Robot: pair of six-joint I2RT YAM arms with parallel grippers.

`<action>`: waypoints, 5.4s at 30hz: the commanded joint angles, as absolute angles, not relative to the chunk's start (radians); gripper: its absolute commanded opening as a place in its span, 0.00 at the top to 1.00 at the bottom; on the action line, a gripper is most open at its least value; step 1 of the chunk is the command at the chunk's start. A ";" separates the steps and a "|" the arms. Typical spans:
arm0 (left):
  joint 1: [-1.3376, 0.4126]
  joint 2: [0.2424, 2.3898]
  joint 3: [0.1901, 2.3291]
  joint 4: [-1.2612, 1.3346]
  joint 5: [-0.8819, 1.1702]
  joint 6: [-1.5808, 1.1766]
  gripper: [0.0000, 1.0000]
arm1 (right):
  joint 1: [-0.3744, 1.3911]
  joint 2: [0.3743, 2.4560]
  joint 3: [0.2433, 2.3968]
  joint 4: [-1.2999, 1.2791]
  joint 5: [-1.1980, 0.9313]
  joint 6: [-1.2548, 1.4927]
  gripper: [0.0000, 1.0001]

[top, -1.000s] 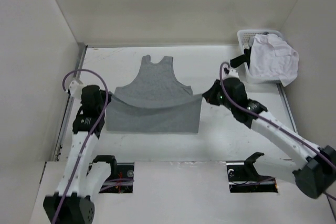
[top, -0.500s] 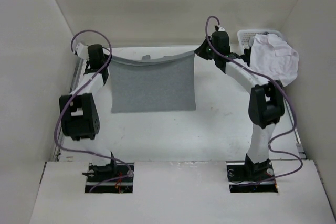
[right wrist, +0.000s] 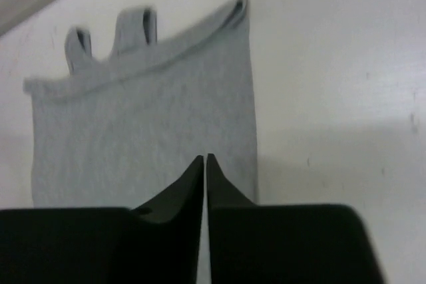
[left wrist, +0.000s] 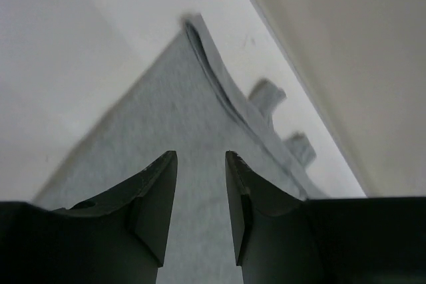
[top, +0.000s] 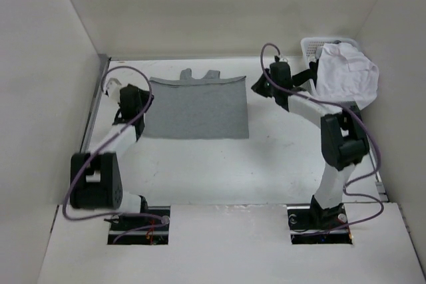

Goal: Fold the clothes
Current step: Fold the tank top

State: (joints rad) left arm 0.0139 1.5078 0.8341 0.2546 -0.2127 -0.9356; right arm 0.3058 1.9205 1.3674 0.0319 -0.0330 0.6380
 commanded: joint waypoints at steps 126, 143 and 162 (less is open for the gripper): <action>-0.022 0.452 0.651 -0.367 -0.107 -0.942 1.00 | 0.710 0.734 0.833 -0.374 0.082 0.700 0.97; -0.007 1.661 1.072 0.302 -0.103 -0.973 1.00 | 0.191 1.773 1.299 0.032 -0.196 0.680 0.97; 0.048 1.473 0.735 0.463 -0.011 -1.074 1.00 | 0.186 1.616 1.069 0.110 -0.163 0.678 0.97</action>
State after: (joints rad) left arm 0.0467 1.5963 0.8051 0.3569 -0.0151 -1.0451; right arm 0.1658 1.7187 1.1263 0.0196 -0.1902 0.6849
